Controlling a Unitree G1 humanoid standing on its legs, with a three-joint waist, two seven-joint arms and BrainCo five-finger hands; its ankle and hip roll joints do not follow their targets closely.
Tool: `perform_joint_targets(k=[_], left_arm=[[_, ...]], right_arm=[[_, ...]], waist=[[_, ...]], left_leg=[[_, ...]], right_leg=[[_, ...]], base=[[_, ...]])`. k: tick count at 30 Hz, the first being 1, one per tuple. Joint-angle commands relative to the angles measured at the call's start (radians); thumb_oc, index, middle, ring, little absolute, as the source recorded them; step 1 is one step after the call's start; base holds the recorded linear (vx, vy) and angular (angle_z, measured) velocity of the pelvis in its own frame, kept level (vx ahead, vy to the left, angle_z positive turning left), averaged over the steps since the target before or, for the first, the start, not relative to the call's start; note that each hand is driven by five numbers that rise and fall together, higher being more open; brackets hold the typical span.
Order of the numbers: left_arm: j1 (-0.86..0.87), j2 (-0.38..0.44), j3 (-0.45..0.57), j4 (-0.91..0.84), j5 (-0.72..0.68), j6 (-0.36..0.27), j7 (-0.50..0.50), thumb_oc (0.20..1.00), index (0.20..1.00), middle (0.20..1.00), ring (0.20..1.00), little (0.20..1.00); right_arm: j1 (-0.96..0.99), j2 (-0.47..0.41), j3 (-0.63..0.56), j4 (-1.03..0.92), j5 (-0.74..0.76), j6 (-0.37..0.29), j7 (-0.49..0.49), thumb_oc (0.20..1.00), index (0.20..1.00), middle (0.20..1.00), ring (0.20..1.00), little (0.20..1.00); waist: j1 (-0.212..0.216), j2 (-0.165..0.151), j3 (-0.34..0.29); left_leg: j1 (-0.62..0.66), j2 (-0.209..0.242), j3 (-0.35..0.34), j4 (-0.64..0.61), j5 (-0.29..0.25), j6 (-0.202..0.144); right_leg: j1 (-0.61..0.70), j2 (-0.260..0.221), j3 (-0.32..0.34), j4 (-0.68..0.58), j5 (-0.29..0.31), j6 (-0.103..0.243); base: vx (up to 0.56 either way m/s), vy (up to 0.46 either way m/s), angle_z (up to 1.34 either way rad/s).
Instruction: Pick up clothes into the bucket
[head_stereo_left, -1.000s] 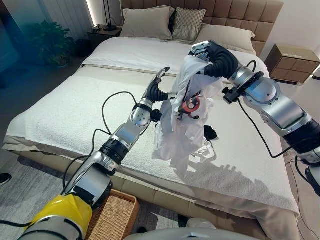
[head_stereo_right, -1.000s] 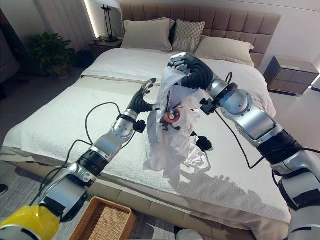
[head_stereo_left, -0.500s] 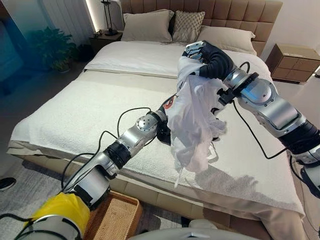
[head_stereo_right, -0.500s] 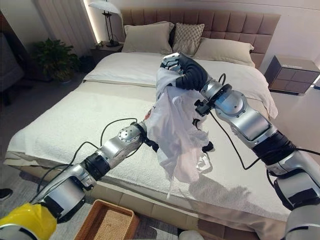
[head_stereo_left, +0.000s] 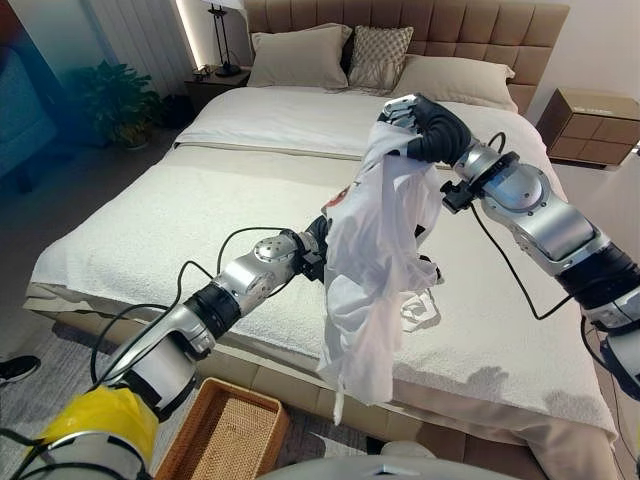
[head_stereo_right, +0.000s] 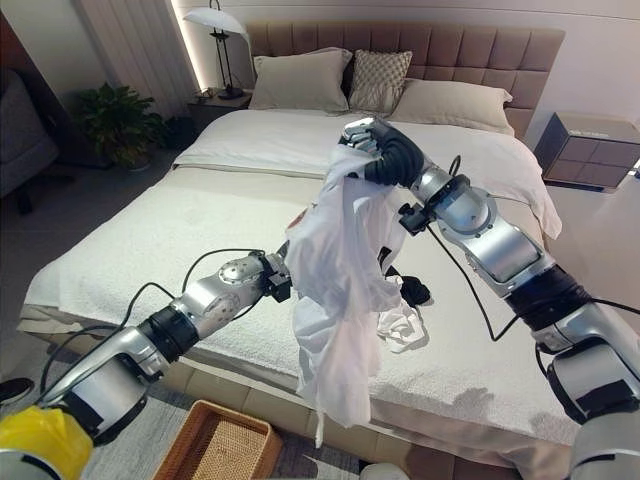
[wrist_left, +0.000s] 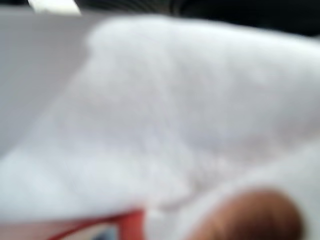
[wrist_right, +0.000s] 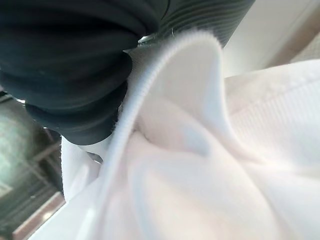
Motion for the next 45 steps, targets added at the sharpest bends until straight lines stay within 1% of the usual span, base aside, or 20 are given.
perform_joint_targets(k=[1, 2, 5, 7, 14, 18, 20, 25, 29, 31, 35, 38, 45], left_arm=[[-0.031, -0.035, 0.067, 0.066, 0.105, -0.089, 0.066, 1.0, 1.0, 1.0, 1.0, 1.0], [-0.009, -0.06, 0.117, 0.085, 0.152, -0.1, 0.113, 1.0, 1.0, 1.0, 1.0, 1.0], [0.023, -0.092, 0.18, 0.108, 0.223, -0.111, 0.172, 1.0, 1.0, 1.0, 1.0, 1.0], [0.042, -0.097, 0.208, 0.102, 0.276, -0.114, 0.196, 1.0, 1.0, 1.0, 1.0, 1.0], [0.087, -0.057, 0.278, 0.08, 0.425, -0.121, 0.243, 1.0, 1.0, 1.0, 1.0, 1.0], [0.095, -0.029, 0.319, 0.032, 0.534, -0.139, 0.298, 1.0, 1.0, 1.0, 1.0, 1.0], [0.103, -0.025, 0.327, 0.009, 0.553, -0.143, 0.306, 1.0, 1.0, 1.0, 1.0, 1.0], [0.105, -0.023, 0.302, -0.034, 0.473, -0.149, 0.266, 1.0, 1.0, 1.0, 1.0, 1.0], [0.071, -0.022, 0.237, -0.075, 0.35, -0.149, 0.204, 1.0, 1.0, 1.0, 1.0, 1.0], [0.048, -0.024, 0.21, -0.087, 0.317, -0.146, 0.191, 1.0, 1.0, 1.0, 1.0, 1.0], [0.0, -0.054, 0.157, -0.09, 0.263, -0.138, 0.174, 1.0, 1.0, 1.0, 1.0, 1.0], [-0.013, -0.061, 0.137, -0.095, 0.238, -0.133, 0.16, 1.0, 1.0, 1.0, 1.0, 1.0], [-0.056, -0.098, 0.052, -0.092, 0.172, -0.105, 0.117, 1.0, 1.0, 1.0, 1.0, 1.0]], right_arm=[[-0.032, -0.026, -0.14, 0.047, -0.048, -0.034, -0.068, 0.2, 0.2, 0.2, 0.2, 0.2], [-0.012, -0.033, -0.167, 0.063, -0.083, -0.026, -0.082, 0.2, 0.2, 0.2, 0.2, 0.2], [0.011, -0.04, -0.205, 0.085, -0.121, -0.017, -0.1, 0.2, 0.2, 0.2, 0.2, 0.2], [0.018, -0.047, -0.22, 0.098, -0.144, -0.013, -0.11, 0.2, 0.2, 0.2, 0.2, 0.2], [0.025, -0.061, -0.248, 0.165, -0.193, -0.005, -0.124, 0.2, 0.2, 0.2, 0.2, 0.2], [0.023, -0.058, -0.254, 0.185, -0.238, -0.003, -0.133, 0.2, 0.2, 0.2, 0.2, 0.2], [0.02, -0.053, -0.258, 0.193, -0.235, -0.005, -0.14, 0.2, 0.2, 0.2, 0.2, 0.2], [-0.001, -0.036, -0.243, 0.204, -0.217, -0.008, -0.135, 0.2, 0.2, 0.2, 0.2, 0.2], [-0.029, -0.018, -0.212, 0.211, -0.2, -0.01, -0.123, 0.2, 0.2, 0.2, 0.2, 0.2], [-0.041, -0.01, -0.195, 0.205, -0.192, -0.01, -0.117, 0.2, 0.2, 0.2, 0.2, 0.2], [-0.064, 0.013, -0.166, 0.167, -0.171, -0.013, -0.107, 0.2, 0.2, 0.2, 0.2, 0.2], [-0.072, 0.019, -0.156, 0.139, -0.16, -0.015, -0.101, 0.2, 0.2, 0.2, 0.2, 0.2], [-0.111, 0.031, -0.111, 0.035, -0.109, -0.026, -0.078, 0.2, 0.2, 0.2, 0.2, 0.2]], waist=[[0.027, -0.068, -0.025], [0.031, -0.071, -0.02], [0.038, -0.077, -0.016], [0.043, -0.079, -0.014], [0.058, -0.082, -0.013], [0.067, -0.087, -0.016], [0.068, -0.088, -0.017], [0.067, -0.086, -0.018], [0.063, -0.08, -0.022], [0.06, -0.079, -0.021], [0.053, -0.076, -0.019], [0.05, -0.074, -0.016], [0.04, -0.069, -0.009]], left_leg=[[-0.09, -0.03, -0.028, 0.13, -0.082, -0.026], [-0.093, -0.031, -0.029, 0.132, -0.083, -0.024], [-0.096, -0.034, -0.029, 0.138, -0.086, -0.02], [-0.097, -0.035, -0.03, 0.139, -0.087, -0.019], [-0.101, -0.034, -0.031, 0.149, -0.092, -0.017], [-0.098, -0.032, -0.032, 0.147, -0.092, -0.018], [-0.097, -0.032, -0.034, 0.147, -0.092, -0.018], [-0.093, -0.033, -0.035, 0.143, -0.091, -0.017], [-0.09, -0.034, -0.035, 0.14, -0.089, -0.017], [-0.091, -0.034, -0.034, 0.14, -0.088, -0.017], [-0.091, -0.035, -0.034, 0.138, -0.088, -0.016], [-0.09, -0.035, -0.032, 0.136, -0.087, -0.016], [-0.097, -0.036, -0.026, 0.144, -0.087, -0.015]], right_leg=[[0.018, -0.098, -0.042, 0.119, -0.097, 0.082], [0.017, -0.1, -0.043, 0.121, -0.097, 0.082], [0.017, -0.103, -0.046, 0.122, -0.097, 0.081], [0.017, -0.104, -0.047, 0.121, -0.097, 0.082], [0.023, -0.104, -0.048, 0.115, -0.098, 0.081], [0.027, -0.102, -0.051, 0.111, -0.1, 0.081], [0.028, -0.102, -0.052, 0.111, -0.101, 0.08], [0.033, -0.103, -0.054, 0.112, -0.101, 0.081], [0.033, -0.103, -0.053, 0.109, -0.099, 0.081], [0.032, -0.103, -0.051, 0.11, -0.099, 0.081], [0.026, -0.104, -0.049, 0.113, -0.097, 0.081], [0.024, -0.104, -0.048, 0.113, -0.096, 0.082], [0.015, -0.105, -0.042, 0.114, -0.092, 0.083]], base=[[0.0, 0.0, 0.0], [0.0, 0.0, 0.0], [-0.02, 0.01, 0.04], [0.0, 0.0, 0.0], [0.0, 0.001, 0.01], [0.0, -0.011, 0.06], [0.0, -0.007, 0.05], [0.0, 0.0, 0.0], [0.0, 0.0, 0.0], [0.0, 0.0, 0.0], [0.0, 0.0, 0.0], [0.0, 0.0, 0.0], [0.0, 0.0, 0.0]])
